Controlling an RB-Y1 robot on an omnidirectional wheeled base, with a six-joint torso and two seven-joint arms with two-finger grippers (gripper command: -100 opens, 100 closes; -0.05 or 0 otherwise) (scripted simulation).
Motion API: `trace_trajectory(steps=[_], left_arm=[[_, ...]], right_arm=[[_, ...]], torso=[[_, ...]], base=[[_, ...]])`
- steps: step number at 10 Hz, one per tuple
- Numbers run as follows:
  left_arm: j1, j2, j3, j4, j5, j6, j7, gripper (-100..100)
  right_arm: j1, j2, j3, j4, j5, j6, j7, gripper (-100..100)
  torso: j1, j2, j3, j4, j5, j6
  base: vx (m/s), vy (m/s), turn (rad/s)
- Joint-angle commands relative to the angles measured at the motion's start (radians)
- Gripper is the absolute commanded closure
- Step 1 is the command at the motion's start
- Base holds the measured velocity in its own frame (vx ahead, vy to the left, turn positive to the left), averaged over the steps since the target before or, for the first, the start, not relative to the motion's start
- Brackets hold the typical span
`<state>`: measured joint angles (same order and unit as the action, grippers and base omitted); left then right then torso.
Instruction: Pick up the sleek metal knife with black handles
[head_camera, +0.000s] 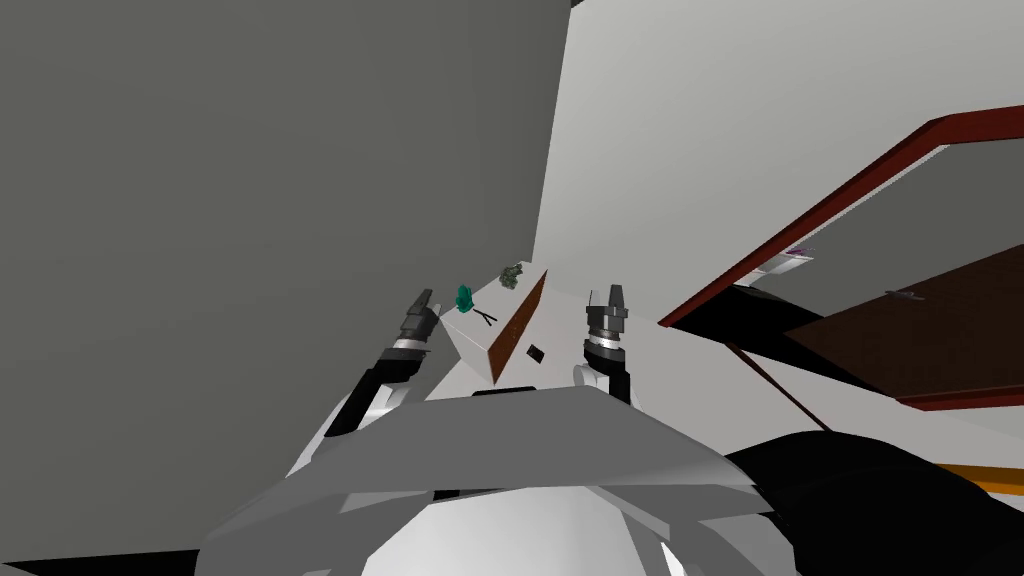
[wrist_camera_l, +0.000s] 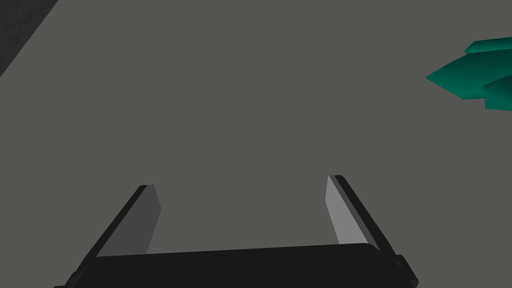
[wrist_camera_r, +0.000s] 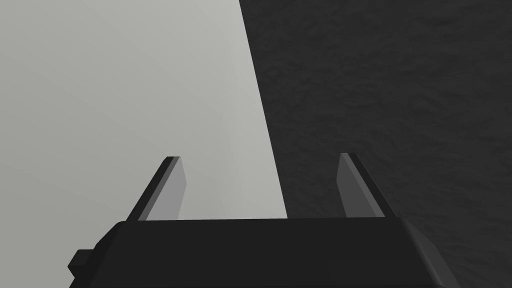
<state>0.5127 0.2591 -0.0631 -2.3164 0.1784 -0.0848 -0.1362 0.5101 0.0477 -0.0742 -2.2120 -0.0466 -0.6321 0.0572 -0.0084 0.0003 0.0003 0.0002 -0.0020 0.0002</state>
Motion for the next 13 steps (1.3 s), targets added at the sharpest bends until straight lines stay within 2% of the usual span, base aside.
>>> trace_trajectory(steps=[1,2,3,4,5,6,7,8,9,10,11,12,13], left_arm=[[0.014,0.008,-0.01,-0.006,0.003,0.036,-0.01,-100],[0.015,0.033,-0.009,0.005,0.019,0.075,-0.02,-100],[0.015,0.033,-0.009,0.005,0.019,0.088,-0.02,-100],[0.017,0.058,-0.008,0.017,0.036,0.121,-0.032,-100],[0.017,0.058,-0.008,0.017,0.036,0.143,-0.032,-100],[0.019,0.083,-0.004,0.032,0.055,0.17,-0.045,-100],[0.019,0.083,-0.004,0.032,0.055,0.197,-0.045,-100],[0.021,0.106,0.001,0.049,0.075,0.231,-0.059,-100],[0.021,0.106,0.001,0.049,0.075,0.259,-0.059,-100],[0.021,0.106,0.001,0.049,0.075,0.259,-0.059,-100],[0.024,0.128,0.008,0.069,0.095,0.298,-0.075,-100],[0.024,0.128,0.008,0.069,0.095,0.319,-0.075,-100],[0.026,0.15,0.018,0.091,0.117,0.356,-0.092,-100]], right_arm=[[0.0,0.0,0.0,0.0,0.0,0.0,0.0,0],[0.0,0.0,0.0,0.0,0.0,0.0,0.0,0],[0.0,0.0,0.0,0.0,0.0,0.0,0.0,0],[0.0,0.0,0.0,0.0,0.0,0.0,0.0,0],[0.0,0.0,0.0,0.0,0.0,0.0,0.0,0],[0.0,0.0,0.0,0.0,0.0,0.0,0.0,0],[0.0,0.0,0.0,0.0,0.0,0.0,0.0,0],[0.0,0.0,0.0,0.0,0.0,0.0,0.0,0],[0.0,0.0,0.0,0.0,0.0,0.0,0.0,0],[0.0,0.0,0.0,0.0,0.0,0.0,0.0,0],[0.0,0.0,0.0,0.0,0.0,0.0,0.0,0],[0.0,0.0,0.0,0.0,0.0,0.0,0.0,0],[0.0,0.0,0.0,0.0,0.0,0.0,0.0,0]], torso=[[0.0,0.0,0.0,0.0,0.0,0.0],[0.002,0.001,0.0,0.0,0.0,0.0],[0.001,0.001,0.001,0.0,0.0,0.0],[0.001,0.001,0.001,0.0,0.0,0.0],[-0.001,0.002,0.001,0.0,0.0,0.0],[0.0,0.001,0.001,0.0,0.0,0.0],[0.0,0.0,0.0,0.0,0.0,0.0],[0.001,-0.001,0.0,0.0,0.0,0.0],[0.001,-0.001,0.0,0.0,0.0,0.0],[0.002,-0.001,0.0,0.0,0.0,0.0],[0.005,-0.001,0.0,0.0,0.001,0.0],[0.004,-0.001,0.0,0.0,0.001,0.0],[0.003,-0.001,0.0,0.0,0.001,0.0]], base=[[-0.013,-0.089,-0.017],[-0.025,-0.114,-0.044],[-0.018,-0.113,-0.013],[-0.037,-0.159,-0.04],[-0.014,-0.124,-0.013],[0.008,-0.137,-0.061],[0.009,-0.113,-0.022],[0.009,-0.114,-0.062],[0.01,-0.105,-0.03],[0.005,-0.053,0.008],[0.008,-0.085,-0.081],[0.009,-0.09,-0.037],[0.011,-0.119,-0.079]])
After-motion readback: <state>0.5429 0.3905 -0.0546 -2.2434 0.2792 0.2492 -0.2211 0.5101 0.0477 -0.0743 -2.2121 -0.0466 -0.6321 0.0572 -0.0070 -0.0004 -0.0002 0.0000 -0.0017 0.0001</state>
